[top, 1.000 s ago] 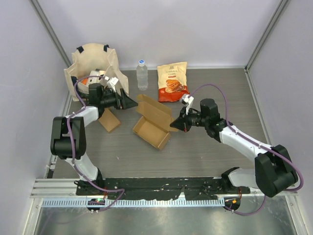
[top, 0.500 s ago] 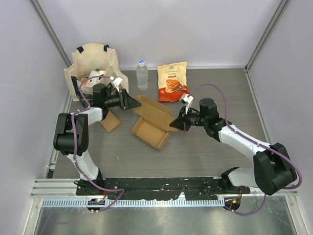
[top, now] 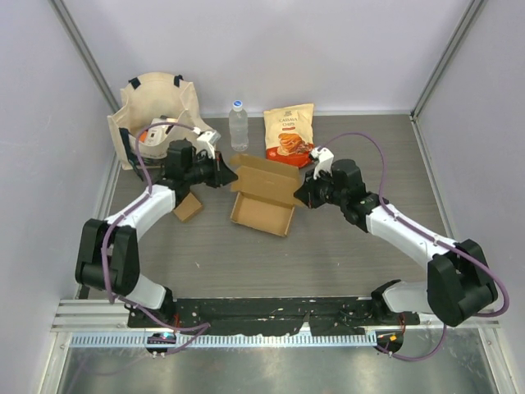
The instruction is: Fold the paper box
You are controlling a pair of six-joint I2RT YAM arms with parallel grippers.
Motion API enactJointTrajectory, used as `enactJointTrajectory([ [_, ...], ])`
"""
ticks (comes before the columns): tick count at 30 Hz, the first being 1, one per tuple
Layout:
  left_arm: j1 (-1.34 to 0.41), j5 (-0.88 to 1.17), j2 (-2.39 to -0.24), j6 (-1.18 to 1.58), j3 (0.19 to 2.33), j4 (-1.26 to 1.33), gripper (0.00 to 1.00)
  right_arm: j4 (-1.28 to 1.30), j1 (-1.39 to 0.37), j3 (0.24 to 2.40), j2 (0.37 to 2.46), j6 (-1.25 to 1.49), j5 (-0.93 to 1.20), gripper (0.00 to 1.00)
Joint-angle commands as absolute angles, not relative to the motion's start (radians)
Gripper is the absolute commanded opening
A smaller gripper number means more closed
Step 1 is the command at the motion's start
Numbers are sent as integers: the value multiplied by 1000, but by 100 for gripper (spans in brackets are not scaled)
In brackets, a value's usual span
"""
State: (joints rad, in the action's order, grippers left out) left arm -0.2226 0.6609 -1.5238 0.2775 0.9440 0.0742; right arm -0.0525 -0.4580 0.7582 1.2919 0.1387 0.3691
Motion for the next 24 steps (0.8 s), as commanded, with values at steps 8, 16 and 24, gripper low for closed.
enactJointTrajectory([
  [8, -411, -1, -1390, 463, 907, 11, 0, 155, -702, 1015, 1381, 555, -460, 1],
  [16, -509, -334, -1351, 590, 787, 170, 0, 29, -804, 953, 1468, 637, -827, 1],
  [24, -569, -432, -1331, 604, 637, 411, 0, -360, -865, 761, 1493, 562, -1006, 2],
])
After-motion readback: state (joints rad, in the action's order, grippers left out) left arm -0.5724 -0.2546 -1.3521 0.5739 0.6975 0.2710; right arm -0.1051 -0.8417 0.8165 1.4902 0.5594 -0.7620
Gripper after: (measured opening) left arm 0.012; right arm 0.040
